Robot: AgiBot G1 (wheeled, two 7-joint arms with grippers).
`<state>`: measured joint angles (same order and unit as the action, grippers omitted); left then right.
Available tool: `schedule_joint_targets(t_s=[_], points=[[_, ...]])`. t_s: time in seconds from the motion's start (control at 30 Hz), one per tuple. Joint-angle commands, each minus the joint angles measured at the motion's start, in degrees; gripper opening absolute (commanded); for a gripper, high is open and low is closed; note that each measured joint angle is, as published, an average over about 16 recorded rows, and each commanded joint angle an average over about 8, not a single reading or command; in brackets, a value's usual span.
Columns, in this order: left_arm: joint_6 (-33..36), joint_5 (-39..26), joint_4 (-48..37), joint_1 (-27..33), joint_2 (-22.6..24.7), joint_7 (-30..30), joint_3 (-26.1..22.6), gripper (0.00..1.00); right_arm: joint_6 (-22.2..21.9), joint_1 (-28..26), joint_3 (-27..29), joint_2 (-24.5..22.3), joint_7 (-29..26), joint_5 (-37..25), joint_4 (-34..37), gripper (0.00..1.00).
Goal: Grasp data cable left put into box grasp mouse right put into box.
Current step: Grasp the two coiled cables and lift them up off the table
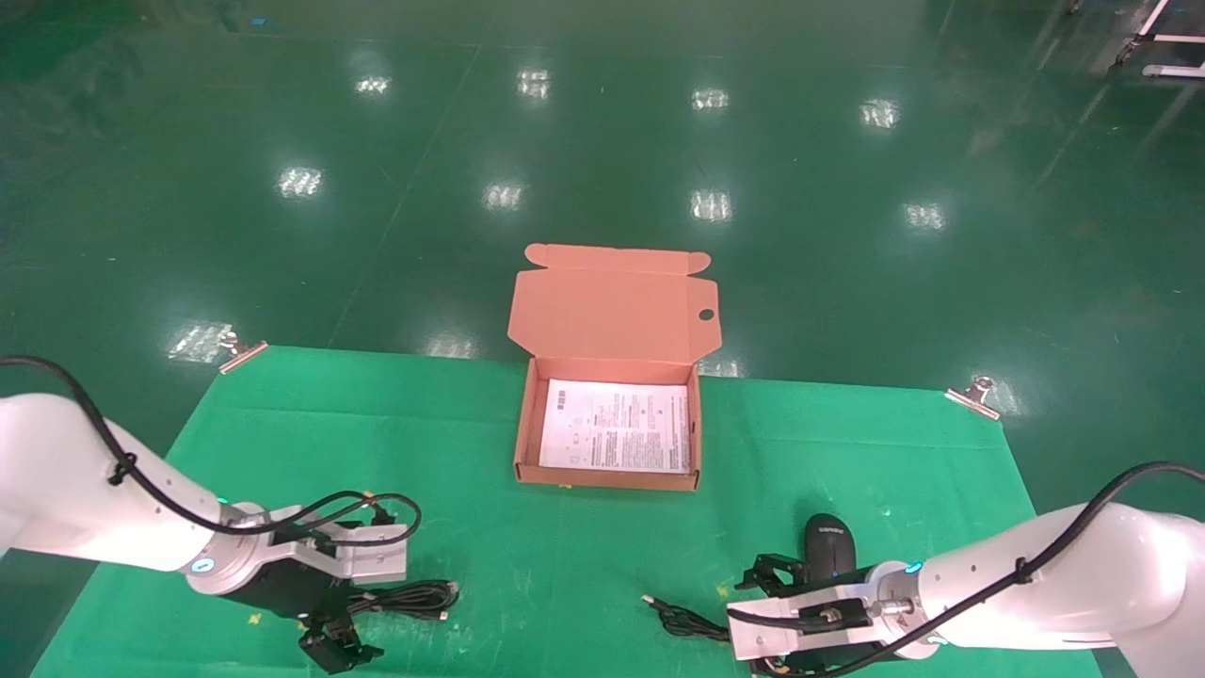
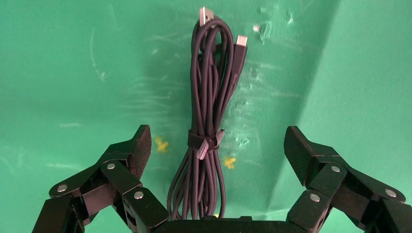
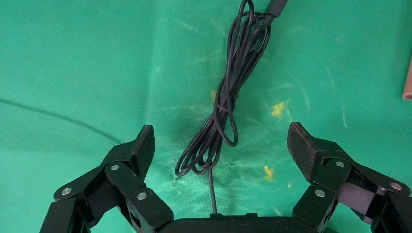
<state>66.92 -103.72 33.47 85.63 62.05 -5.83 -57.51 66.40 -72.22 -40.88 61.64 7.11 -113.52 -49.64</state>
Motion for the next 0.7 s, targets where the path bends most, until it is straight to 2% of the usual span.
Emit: schedule_joint_targets(t_s=[0.03, 0.13, 0.17, 0.23, 0.27, 0.7], points=[[-0.14, 0.02, -1.56, 0.22, 0.47, 1.07, -0.03, 0.47, -0.87, 0.03, 0.00, 0.35, 0.50, -0.20, 0.89, 0.78], [-0.35, 0.21, -3.44, 0.29, 0.93, 2.17, 0.03, 0.10, -1.44, 0.02, -0.04, 0.69, 0.94, -0.38, 1.73, 0.40], [-0.41, 0.29, -3.93, 0.29, 1.02, 2.40, 0.06, 0.00, -1.52, 0.00, -0.04, 0.76, 1.02, -0.38, 1.93, 0.28], [-0.52, 0.34, -4.55, 0.30, 1.14, 2.68, 0.08, 0.00, -1.62, -0.01, -0.04, 0.87, 1.10, -0.39, 2.19, 0.03], [-0.56, 0.35, -4.74, 0.30, 1.18, 2.74, 0.08, 0.00, -1.66, -0.02, -0.05, 0.90, 1.12, -0.40, 2.29, 0.00], [-0.42, 0.37, -3.99, 0.31, 1.02, 2.45, 0.08, 0.00, -1.51, -0.04, -0.03, 0.75, 1.06, -0.33, 1.93, 0.00]])
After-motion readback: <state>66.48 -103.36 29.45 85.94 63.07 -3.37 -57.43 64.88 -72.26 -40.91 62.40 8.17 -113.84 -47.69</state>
